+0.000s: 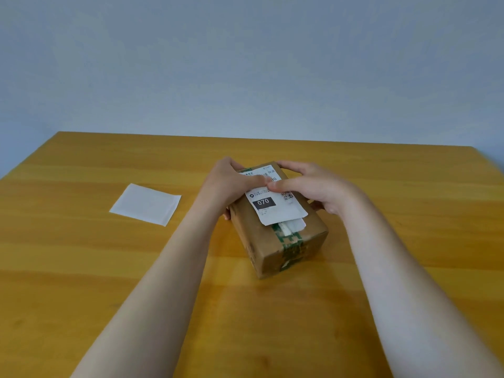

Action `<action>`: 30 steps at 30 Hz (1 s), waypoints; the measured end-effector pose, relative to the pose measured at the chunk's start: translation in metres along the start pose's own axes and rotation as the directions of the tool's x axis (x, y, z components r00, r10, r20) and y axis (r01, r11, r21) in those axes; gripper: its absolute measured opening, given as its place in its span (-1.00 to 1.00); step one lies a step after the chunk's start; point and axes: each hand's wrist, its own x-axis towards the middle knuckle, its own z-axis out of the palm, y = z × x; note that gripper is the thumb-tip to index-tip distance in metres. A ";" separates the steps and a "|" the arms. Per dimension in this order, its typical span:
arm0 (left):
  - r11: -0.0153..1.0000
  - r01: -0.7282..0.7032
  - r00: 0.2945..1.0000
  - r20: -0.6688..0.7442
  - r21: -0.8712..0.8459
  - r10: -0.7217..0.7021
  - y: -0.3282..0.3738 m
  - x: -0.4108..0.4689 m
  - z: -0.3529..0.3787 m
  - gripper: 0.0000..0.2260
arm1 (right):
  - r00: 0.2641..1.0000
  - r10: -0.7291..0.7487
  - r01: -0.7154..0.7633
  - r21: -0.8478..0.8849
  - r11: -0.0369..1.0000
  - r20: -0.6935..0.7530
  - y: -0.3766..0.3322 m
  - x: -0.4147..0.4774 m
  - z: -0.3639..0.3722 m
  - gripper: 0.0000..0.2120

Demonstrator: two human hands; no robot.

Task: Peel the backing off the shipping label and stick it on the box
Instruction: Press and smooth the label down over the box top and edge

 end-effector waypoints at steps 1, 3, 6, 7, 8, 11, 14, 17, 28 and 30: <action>1.000 -0.006 1.000 0.003 0.013 0.006 -0.001 0.002 -0.001 -0.50 | 1.000 -0.001 0.001 -0.004 1.000 0.006 0.001 0.002 -0.001 -0.40; 0.999 -0.019 1.000 0.008 0.045 0.019 -0.001 0.005 -0.002 -0.52 | 1.000 -0.006 0.006 -0.006 1.000 0.009 0.004 0.007 -0.002 -0.39; 0.994 -0.040 0.999 0.018 0.098 0.039 0.002 0.009 -0.004 -0.54 | 1.000 -0.022 0.022 -0.015 1.000 0.013 0.005 0.013 -0.004 -0.34; 0.992 -0.048 0.999 0.017 0.116 0.047 0.004 0.009 -0.005 -0.55 | 1.000 -0.022 0.022 -0.020 1.000 0.007 0.004 0.014 -0.005 -0.35; 0.989 -0.056 0.998 0.012 0.135 0.055 0.007 0.010 -0.006 -0.56 | 1.000 -0.014 0.014 -0.017 1.000 -0.005 0.003 0.015 -0.006 -0.38; 0.981 -0.072 0.997 0.005 0.178 0.072 0.013 0.011 -0.005 -0.57 | 1.000 -0.003 0.003 -0.016 1.000 -0.029 0.002 0.015 -0.008 -0.52; 0.979 -0.071 0.997 0.022 0.190 0.068 0.012 0.013 -0.007 -0.56 | 0.999 -0.006 0.005 -0.032 0.999 -0.032 0.000 0.013 -0.005 -0.55; 0.975 -0.075 0.997 0.052 0.209 0.065 0.011 0.011 -0.008 -0.56 | 1.000 0.005 -0.006 -0.054 0.999 -0.023 0.000 0.013 -0.007 -0.62; 0.941 -0.058 0.998 -0.011 0.335 0.066 0.014 0.008 0.001 -0.53 | 0.998 -0.016 0.015 -0.011 1.000 -0.065 -0.002 0.011 -0.003 -0.73; 0.940 -0.058 0.998 -0.010 0.335 0.065 0.014 0.009 0.001 -0.52 | 0.997 -0.022 0.021 -0.022 1.000 -0.071 -0.004 0.010 -0.002 -0.70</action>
